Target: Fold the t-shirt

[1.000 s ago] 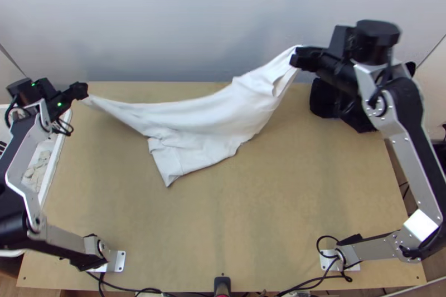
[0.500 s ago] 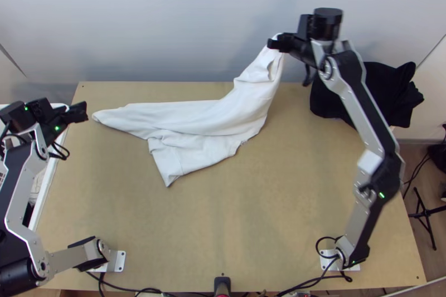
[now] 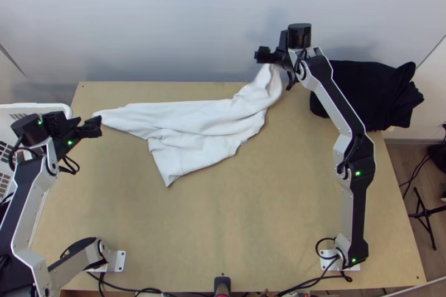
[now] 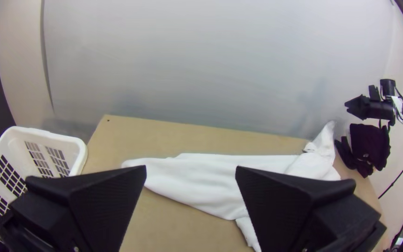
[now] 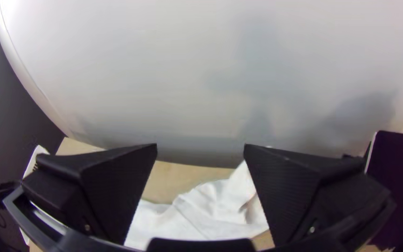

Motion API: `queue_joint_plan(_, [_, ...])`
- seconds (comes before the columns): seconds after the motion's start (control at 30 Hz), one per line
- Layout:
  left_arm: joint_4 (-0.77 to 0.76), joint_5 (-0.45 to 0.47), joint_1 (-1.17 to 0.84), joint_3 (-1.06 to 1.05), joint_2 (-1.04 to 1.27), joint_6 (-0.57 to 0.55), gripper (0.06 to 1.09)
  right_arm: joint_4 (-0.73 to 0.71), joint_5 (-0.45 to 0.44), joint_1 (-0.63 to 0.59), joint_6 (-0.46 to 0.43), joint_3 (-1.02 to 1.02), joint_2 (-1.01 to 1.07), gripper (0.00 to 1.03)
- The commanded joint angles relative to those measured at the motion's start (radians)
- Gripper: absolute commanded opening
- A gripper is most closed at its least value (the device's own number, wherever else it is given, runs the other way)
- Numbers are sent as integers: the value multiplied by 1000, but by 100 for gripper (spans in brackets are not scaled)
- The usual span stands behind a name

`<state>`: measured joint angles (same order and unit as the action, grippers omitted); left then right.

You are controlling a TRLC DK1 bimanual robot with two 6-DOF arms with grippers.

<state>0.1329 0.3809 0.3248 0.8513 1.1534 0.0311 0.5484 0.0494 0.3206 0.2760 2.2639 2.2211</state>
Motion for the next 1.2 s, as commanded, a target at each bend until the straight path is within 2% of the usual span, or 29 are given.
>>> queue_joint_plan(0.0, [22,1,-23,-28,-44,-20,99,163,83,20,19,-101,-152,99])
queue_joint_plan(0.1, [40,1,-23,-29,-69,-30,99,200,168,58,12,-264,-313,99])
queue_joint_plan(0.3, [103,3,-53,-21,-103,-33,99,202,254,229,3,-589,-564,99])
queue_joint_plan(0.4, [163,3,-96,-15,-132,-42,99,202,260,301,9,-708,-612,96])
queue_joint_plan(0.6, [185,3,-165,-49,-221,-97,99,202,299,399,45,-860,-626,96])
queue_joint_plan(0.8, [208,3,-202,-107,-291,-119,99,191,325,505,43,-937,-614,96])
queue_joint_plan(0.87, [212,1,-225,-135,-313,-123,99,163,325,518,48,-954,-591,96])
queue_joint_plan(1.0, [203,-19,-251,-173,-339,-126,99,45,322,520,118,-975,-526,96])
queue_joint_plan(1.17, [201,-50,-245,-190,-360,-134,99,-16,323,534,166,-903,-402,96])
